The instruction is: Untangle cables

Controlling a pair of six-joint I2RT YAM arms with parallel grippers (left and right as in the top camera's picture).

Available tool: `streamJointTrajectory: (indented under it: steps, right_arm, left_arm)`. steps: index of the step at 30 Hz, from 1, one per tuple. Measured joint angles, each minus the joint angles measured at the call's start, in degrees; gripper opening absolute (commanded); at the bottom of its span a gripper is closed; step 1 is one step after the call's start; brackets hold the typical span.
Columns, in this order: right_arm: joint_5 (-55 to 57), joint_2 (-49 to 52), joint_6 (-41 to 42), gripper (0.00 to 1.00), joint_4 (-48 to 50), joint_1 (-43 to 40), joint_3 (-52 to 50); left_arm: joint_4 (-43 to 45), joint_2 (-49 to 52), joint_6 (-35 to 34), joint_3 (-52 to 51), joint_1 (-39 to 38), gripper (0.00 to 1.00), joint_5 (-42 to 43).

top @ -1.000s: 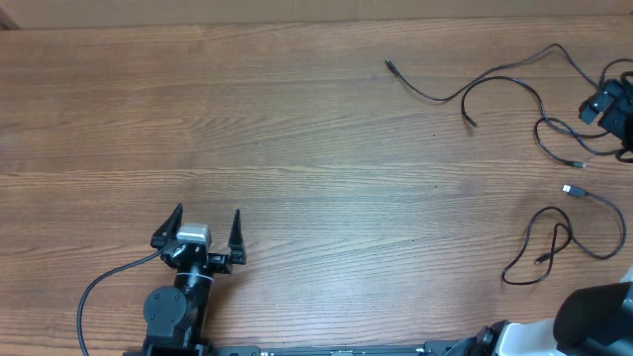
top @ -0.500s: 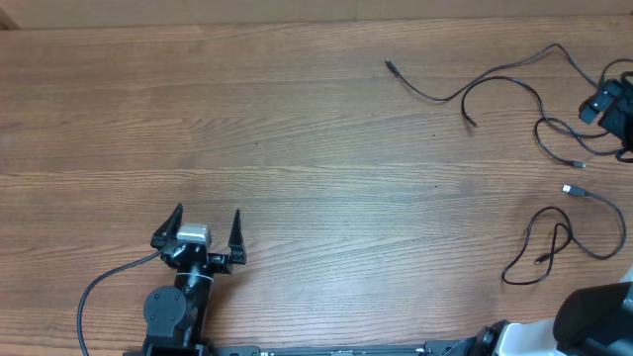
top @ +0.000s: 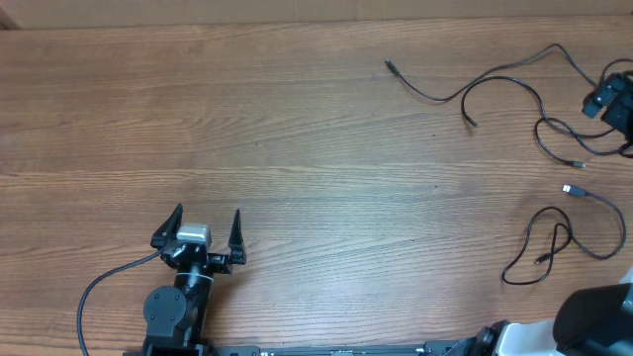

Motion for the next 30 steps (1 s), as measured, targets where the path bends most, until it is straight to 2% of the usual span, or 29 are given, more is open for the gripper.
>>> streamJointTrajectory:
  steps: [8, 14, 17, 30]
  right_arm:
    - [-0.20, -6.62, 0.28, 1.00, 1.49, 2.62, -0.04]
    - [-0.55, -15.80, 4.11, 1.00, 9.11, 3.10, -5.51]
    - [-1.14, -21.16, 7.21, 1.00, 15.19, 3.10, -13.27]
    - [-10.95, -42.12, 14.75, 1.00, 56.63, 3.10, -58.93]
  left_arm:
    - [0.00, 0.02, 0.00, 0.00, 0.00, 1.00, 0.00]
    - [0.00, 0.00, 0.00, 0.00, 0.00, 1.00, 0.00]
    - [0.00, 0.02, 0.00, 0.00, 0.00, 1.00, -0.02]
    - [-0.02, -0.02, 0.00, 0.00, 0.00, 0.99, -0.11]
